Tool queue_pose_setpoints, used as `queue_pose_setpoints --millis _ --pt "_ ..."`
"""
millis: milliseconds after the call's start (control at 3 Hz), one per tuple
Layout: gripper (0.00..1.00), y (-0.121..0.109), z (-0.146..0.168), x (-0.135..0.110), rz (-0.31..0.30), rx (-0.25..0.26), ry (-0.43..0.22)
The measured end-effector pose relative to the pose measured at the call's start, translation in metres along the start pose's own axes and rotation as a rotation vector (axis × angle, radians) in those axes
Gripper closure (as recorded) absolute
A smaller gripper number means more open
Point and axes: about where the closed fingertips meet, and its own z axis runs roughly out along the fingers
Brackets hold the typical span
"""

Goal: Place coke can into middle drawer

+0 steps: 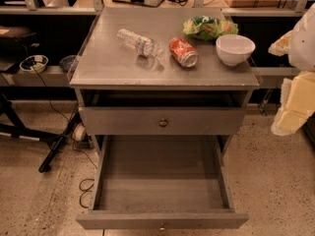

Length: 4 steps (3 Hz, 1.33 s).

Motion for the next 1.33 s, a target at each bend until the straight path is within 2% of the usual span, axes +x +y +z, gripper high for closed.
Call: queue_pose_setpoints --millis 333,1000,1333 --pt "0.0 0.0 0.0 0.0 0.0 0.0 0.0" --pt "0.0 -0.009 -0.006 -0.007 0.155 0.049 -0.053" --pt "0.0 -0.024 0.005 0.002 0.224 -0.002 -0.226"
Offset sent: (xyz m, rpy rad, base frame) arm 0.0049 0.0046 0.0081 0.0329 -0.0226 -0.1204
